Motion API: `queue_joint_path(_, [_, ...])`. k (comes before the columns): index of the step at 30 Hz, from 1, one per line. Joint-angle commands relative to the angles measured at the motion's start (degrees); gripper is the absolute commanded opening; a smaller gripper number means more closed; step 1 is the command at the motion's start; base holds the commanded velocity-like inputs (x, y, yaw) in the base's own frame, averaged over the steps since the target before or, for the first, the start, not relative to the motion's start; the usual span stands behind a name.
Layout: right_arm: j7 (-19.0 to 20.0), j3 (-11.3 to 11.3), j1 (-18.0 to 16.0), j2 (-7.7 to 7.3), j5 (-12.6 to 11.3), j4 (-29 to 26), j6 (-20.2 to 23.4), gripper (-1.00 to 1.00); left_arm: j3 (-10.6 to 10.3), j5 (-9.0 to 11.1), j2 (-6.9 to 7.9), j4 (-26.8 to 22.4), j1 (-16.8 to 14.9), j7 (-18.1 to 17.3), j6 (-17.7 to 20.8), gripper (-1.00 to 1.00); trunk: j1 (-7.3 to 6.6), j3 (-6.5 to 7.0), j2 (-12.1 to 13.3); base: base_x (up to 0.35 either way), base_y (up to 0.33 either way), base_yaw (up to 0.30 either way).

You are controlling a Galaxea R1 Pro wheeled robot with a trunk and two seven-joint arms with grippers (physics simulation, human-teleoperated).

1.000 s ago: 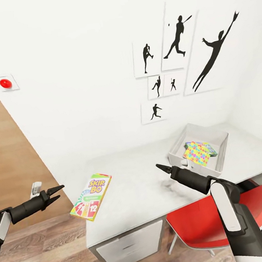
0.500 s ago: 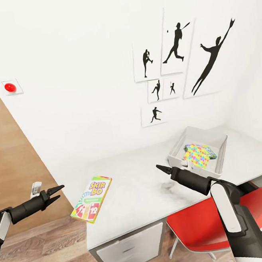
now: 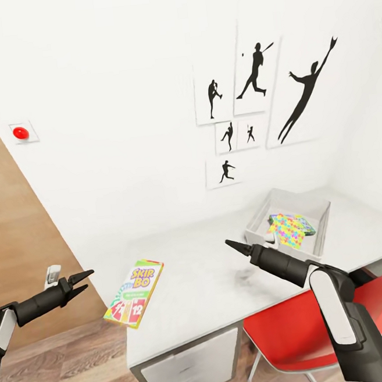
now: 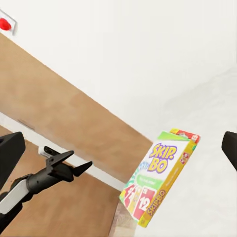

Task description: Put all the toys in the child's room - the three board games (two on the bed and one on the table), the two jigsaw puzzles on the table, and the tennis ball on the table - inside the toy box on the table in the child's room.

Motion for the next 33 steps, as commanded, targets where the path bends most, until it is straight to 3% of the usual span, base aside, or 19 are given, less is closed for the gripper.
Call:
queue_joint_path(1, [0.6, -0.1, 0.0, 0.06, 0.1, 0.0, 0.4, 1.0, 0.0, 0.1, 0.01, 0.0, 0.0, -0.1, 0.3, 1.0, 0.02, 0.0, -0.1, 0.0, 0.0, 0.0])
queue_joint_path(33, [0.9, 0.0, 0.0, 0.1, 0.3, 0.0, -0.1, 1.0, -0.3, 0.1, -0.08, 0.0, 0.0, -0.1, 0.3, 1.0, 0.02, 3.04, -0.1, 0.0, 0.0, 0.013])
